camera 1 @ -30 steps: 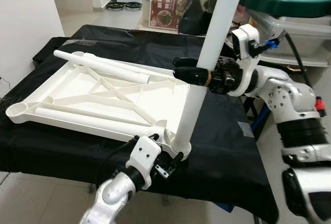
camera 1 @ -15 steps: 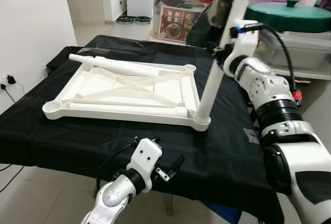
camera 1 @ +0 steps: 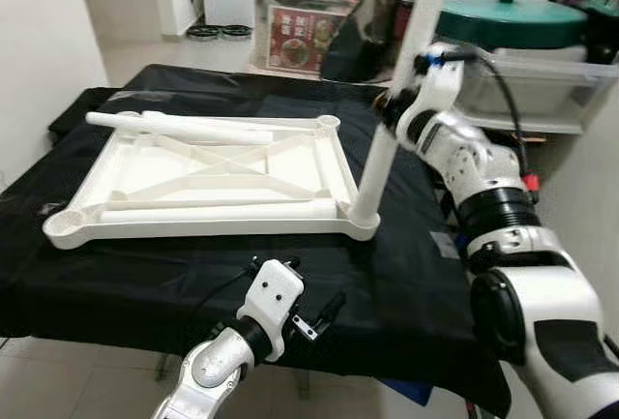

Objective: Building children table

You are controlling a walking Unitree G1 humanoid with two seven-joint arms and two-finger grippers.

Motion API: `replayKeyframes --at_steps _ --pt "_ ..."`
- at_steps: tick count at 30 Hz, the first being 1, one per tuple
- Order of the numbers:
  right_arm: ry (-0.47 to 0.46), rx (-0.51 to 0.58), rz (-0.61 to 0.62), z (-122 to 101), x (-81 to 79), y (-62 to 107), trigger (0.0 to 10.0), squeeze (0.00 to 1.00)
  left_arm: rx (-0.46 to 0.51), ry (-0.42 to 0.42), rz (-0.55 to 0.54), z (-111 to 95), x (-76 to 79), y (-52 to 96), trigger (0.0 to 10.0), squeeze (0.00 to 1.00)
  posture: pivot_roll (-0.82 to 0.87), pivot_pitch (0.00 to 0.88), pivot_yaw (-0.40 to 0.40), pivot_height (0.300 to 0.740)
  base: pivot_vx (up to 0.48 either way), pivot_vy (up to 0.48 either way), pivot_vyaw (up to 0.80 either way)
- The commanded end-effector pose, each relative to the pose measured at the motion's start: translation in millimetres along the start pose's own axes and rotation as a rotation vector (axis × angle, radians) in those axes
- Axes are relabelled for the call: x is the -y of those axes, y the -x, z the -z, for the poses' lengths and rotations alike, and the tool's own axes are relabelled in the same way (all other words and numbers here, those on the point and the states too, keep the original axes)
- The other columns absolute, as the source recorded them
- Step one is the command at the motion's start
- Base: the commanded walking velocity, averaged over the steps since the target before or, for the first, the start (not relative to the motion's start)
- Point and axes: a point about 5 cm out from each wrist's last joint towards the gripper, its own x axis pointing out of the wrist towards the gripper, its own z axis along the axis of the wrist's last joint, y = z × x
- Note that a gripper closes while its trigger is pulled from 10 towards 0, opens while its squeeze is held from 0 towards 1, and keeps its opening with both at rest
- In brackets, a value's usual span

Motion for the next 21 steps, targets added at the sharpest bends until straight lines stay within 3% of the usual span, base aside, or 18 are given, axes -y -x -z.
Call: replayKeyframes --at_steps 1,3,6,7,8,9,11,18,19,20,21 --pt "-0.016 -0.015 -0.203 -1 -20.9 -2.0 10.0 1.00 -0.011 -0.004 0.001 3 1.1 0.5 10.0 0.00 0.13 0.017 -0.093 0.740 0.000 0.000 0.00" --pt "-0.010 -0.016 -0.276 -3 -24.4 1.3 10.0 1.00 -0.011 -0.003 0.001 3 1.1 0.6 10.0 0.00 0.13 0.017 -0.093 0.740 0.000 0.000 0.00" --pt "0.122 -0.021 -0.564 -7 -32.3 25.6 10.0 1.00 -0.011 -0.003 0.002 3 1.4 0.8 10.0 0.00 0.13 0.014 -0.099 0.740 0.000 0.000 0.00" --pt "0.122 -0.021 -0.564 -7 -32.3 25.6 10.0 1.00 -0.011 -0.003 0.002 3 1.4 0.8 10.0 0.00 0.13 0.014 -0.099 0.740 0.000 0.000 0.00" --pt "0.114 -0.019 -0.690 -10 -35.2 38.3 10.0 1.00 -0.011 -0.002 0.001 3 1.4 1.0 10.0 0.00 0.13 0.017 -0.097 0.740 0.000 0.000 0.00" --pt "0.114 -0.019 -0.690 -10 -35.2 38.3 10.0 1.00 -0.011 -0.002 0.001 3 1.4 1.0 10.0 0.00 0.13 0.017 -0.097 0.740 0.000 0.000 0.00" --pt "0.048 0.010 -0.864 -17 -36.2 56.8 10.0 1.00 -0.012 -0.003 0.001 3 1.3 1.0 10.0 0.00 0.13 0.018 -0.098 0.740 0.000 0.000 0.00" --pt "0.056 0.005 -0.893 -17 -31.8 62.0 10.0 1.00 -0.012 -0.004 -0.001 3 0.7 1.0 10.0 0.00 0.14 0.025 -0.096 0.740 0.000 0.000 0.00" --pt "0.075 -0.005 -0.901 -15 -32.3 63.0 10.0 0.62 -0.012 -0.004 0.000 3 0.7 0.9 10.0 0.00 0.14 0.025 -0.098 0.740 0.000 0.000 0.00" --pt "0.075 -0.005 -0.901 -15 -32.3 63.0 10.0 0.62 -0.012 -0.004 0.000 3 0.7 0.9 10.0 0.00 0.14 0.025 -0.098 0.740 0.000 0.000 0.00" --pt "0.093 -0.015 -0.906 -13 -32.5 63.5 10.0 0.00 -0.013 -0.005 0.000 3 0.6 0.9 10.0 0.00 0.14 0.025 -0.098 0.740 0.000 0.000 0.00"
